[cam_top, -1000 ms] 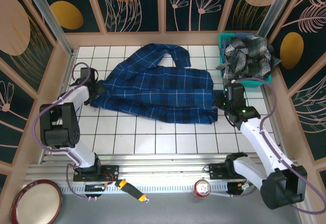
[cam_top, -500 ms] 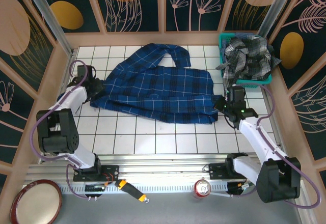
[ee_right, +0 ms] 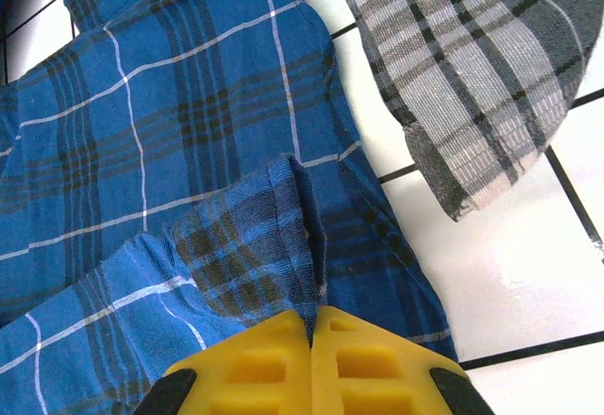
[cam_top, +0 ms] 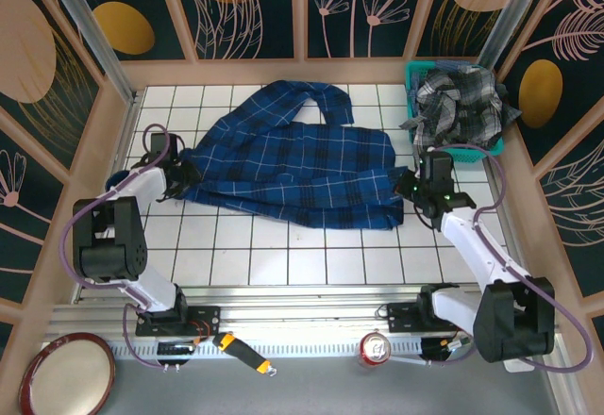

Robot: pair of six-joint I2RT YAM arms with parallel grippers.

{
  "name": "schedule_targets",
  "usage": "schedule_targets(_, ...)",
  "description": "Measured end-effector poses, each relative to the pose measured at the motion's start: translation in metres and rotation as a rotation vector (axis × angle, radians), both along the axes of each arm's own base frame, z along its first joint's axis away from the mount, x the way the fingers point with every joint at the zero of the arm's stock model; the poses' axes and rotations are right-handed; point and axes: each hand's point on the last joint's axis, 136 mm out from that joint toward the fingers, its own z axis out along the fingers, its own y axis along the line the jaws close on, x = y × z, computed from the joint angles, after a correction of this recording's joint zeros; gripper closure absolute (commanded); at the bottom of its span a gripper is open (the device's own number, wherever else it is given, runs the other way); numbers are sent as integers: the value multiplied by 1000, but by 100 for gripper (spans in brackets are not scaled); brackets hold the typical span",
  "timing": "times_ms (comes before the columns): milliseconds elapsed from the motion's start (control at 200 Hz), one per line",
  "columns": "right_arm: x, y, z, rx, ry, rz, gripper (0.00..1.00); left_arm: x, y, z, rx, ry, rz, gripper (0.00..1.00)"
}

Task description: Fold and stack the long sleeve shirts

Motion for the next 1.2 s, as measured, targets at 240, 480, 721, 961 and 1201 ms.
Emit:
schedule_targets(240,30,2,35,-27,-68,17,100,21,3,24,14,-53,0,100)
schedule_targets(480,79,-12,105,-41,-286,14,100,26,11,30,48,-70,42,100)
schedule_targets(721,58,-3,26,-15,-196,83,85,-4,21,-9,83,25,97,100)
schedule_targets(961,-9,-12,-22,-14,-41,60,42,-25,36,-28,135,85,155,79)
schedule_targets(1201,-5,-7,17,13,-119,58,34,-26,40,-29,151,85,174,74)
